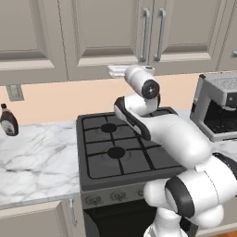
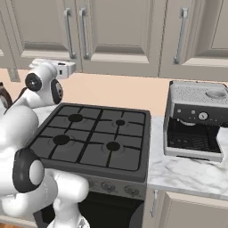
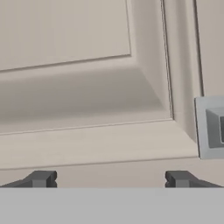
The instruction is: Close all open cabinet doors.
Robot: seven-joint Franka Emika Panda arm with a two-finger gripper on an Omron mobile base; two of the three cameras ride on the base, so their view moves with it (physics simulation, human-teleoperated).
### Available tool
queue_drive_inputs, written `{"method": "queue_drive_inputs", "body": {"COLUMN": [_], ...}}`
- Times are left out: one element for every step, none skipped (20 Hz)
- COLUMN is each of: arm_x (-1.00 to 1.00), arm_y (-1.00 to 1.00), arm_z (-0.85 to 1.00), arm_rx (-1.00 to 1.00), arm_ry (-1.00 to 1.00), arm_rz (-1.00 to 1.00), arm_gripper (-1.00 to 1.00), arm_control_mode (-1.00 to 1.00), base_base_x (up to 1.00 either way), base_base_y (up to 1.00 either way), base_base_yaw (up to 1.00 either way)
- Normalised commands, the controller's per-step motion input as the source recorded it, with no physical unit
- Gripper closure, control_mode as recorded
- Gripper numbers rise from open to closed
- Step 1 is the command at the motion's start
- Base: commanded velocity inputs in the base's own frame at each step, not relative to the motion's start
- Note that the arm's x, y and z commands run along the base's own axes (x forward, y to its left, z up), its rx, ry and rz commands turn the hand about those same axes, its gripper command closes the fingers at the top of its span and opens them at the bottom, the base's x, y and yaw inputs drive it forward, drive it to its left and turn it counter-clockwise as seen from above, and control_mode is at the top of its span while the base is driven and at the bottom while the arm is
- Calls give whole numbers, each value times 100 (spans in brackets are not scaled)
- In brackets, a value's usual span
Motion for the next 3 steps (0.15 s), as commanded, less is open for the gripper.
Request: {"method": "queue_drive_inputs", "body": {"arm_x": [0,0,-14], "arm_y": [0,0,0], "arm_z": [0,0,0], "arm_rx": [0,0,0], "arm_ry": [9,9,7], "arm_rz": [0,0,0], "arm_gripper": [-100,-100,-100], "arm_control_mode": [-100,-100,-100], "base_base_x": [0,0,0], "base_base_y": [0,0,0], "base_base_yaw": [0,0,0]}}
